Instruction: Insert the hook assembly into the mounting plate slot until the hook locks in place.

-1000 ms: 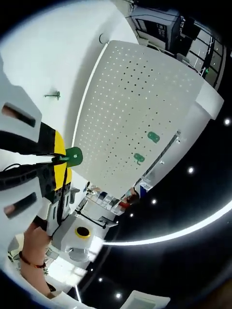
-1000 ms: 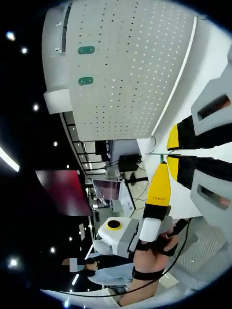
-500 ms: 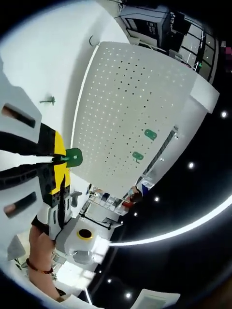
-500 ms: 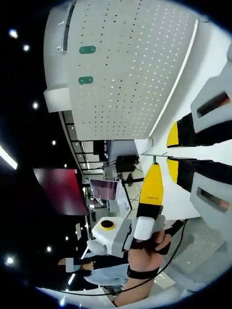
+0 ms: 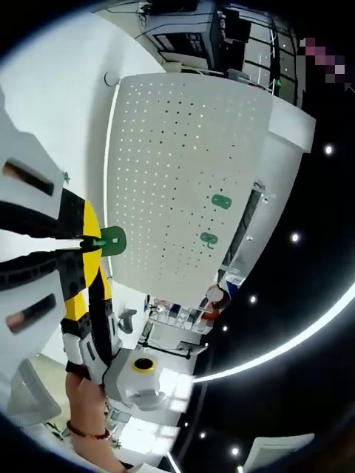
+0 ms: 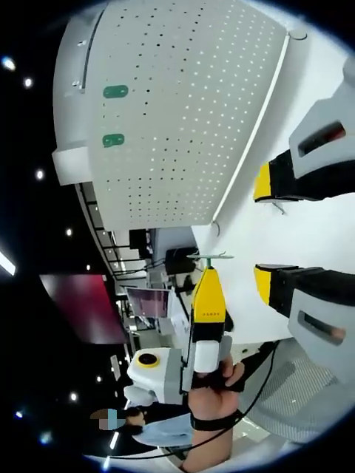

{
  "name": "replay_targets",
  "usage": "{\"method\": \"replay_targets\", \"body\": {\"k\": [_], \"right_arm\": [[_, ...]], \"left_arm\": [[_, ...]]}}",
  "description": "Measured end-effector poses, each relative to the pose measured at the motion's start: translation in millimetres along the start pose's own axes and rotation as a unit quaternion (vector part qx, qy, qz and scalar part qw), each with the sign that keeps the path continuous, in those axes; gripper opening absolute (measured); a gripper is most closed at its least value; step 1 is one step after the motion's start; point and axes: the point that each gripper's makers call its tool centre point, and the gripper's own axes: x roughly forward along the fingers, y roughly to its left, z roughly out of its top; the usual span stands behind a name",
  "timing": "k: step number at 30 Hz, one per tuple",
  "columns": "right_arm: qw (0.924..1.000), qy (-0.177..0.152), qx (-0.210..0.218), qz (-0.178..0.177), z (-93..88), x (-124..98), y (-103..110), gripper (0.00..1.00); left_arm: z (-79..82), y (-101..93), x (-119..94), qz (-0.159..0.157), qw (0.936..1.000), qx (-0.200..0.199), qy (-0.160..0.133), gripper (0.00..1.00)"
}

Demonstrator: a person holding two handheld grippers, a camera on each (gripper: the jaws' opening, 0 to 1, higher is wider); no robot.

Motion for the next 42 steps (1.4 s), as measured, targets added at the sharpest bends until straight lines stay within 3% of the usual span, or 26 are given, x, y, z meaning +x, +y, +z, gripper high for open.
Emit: {"method": "replay_targets", "body": {"k": [11,15,19,36,42], "right_arm": [[0.9993,-0.002,0.009,-0.037,-6.0,-11.7,-8.9,0.63],[0.999,0.003,0.013,-0.042,-10.4,-15.3,-9.8,0.67],[0.9986,0.0,0.01,-0.052,-12.8,-18.6,-10.9,0.79],[0.998,0.003,0.005,-0.063,-19.5,-26.5,-7.7,0.91],[0.9979,0.0,0.006,-0.064,-17.8,-28.9,-7.2,0.91]], "left_arm": [[20.2,17.5,9.1,0.03,0.999,0.032,-0.005,0.03],[27.0,22.8,11.4,0.042,0.9981,0.043,-0.01,0.03],[35.1,29.0,15.9,0.061,0.9964,0.057,-0.015,0.03],[69.4,48.7,42.3,0.115,0.9859,0.117,-0.032,0.03],[90.3,56.1,52.9,0.124,0.9824,0.134,-0.042,0.03]]}}
